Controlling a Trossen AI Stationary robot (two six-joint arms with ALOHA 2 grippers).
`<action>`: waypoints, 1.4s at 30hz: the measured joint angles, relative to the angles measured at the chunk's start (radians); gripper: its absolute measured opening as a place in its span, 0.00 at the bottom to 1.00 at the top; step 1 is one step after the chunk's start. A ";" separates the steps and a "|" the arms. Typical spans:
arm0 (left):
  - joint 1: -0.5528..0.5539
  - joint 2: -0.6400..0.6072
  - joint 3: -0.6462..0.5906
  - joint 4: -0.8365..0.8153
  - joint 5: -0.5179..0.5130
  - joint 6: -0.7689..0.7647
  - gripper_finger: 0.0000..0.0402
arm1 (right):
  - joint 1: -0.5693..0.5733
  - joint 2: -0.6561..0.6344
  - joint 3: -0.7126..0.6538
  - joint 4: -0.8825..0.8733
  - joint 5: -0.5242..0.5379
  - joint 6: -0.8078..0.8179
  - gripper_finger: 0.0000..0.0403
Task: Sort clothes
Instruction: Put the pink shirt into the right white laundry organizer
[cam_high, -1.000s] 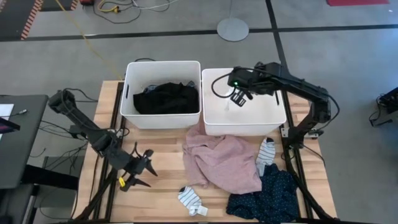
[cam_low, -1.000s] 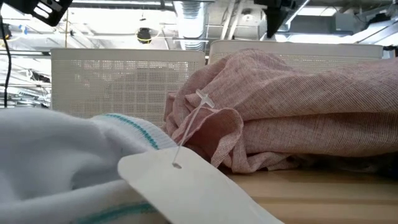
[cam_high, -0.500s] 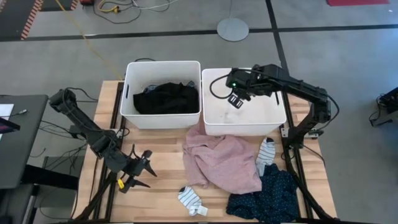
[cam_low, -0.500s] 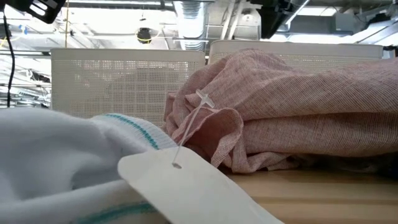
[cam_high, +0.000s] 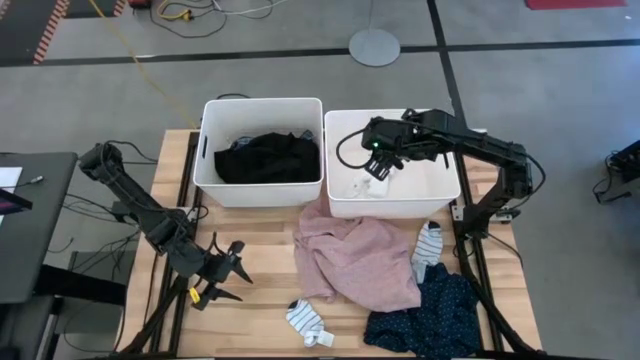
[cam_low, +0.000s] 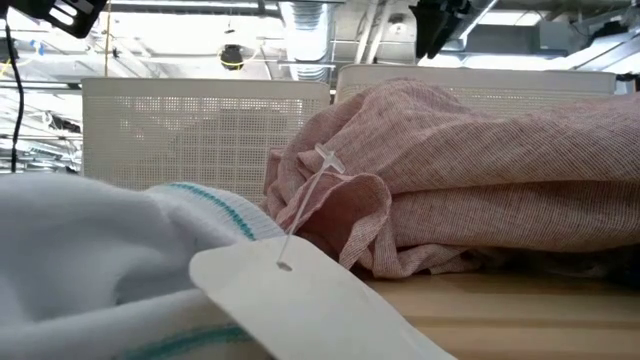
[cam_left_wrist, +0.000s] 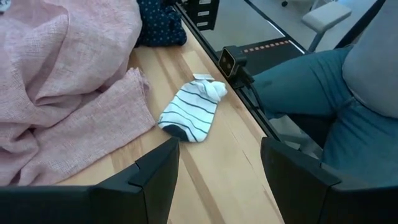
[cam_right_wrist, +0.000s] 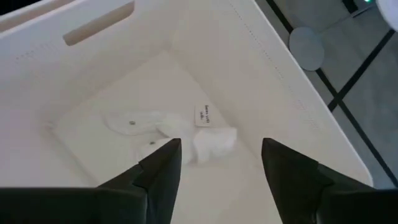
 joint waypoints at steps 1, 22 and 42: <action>0.000 0.000 0.000 0.000 -0.001 0.000 0.55 | 0.005 0.000 0.000 0.000 0.001 0.000 0.58; 0.000 0.000 0.000 -0.001 -0.010 0.004 0.55 | 0.184 0.000 0.000 0.096 0.002 -0.008 0.58; 0.000 0.000 0.000 0.000 -0.037 0.013 0.55 | 0.425 0.000 0.000 0.229 0.000 -0.035 0.58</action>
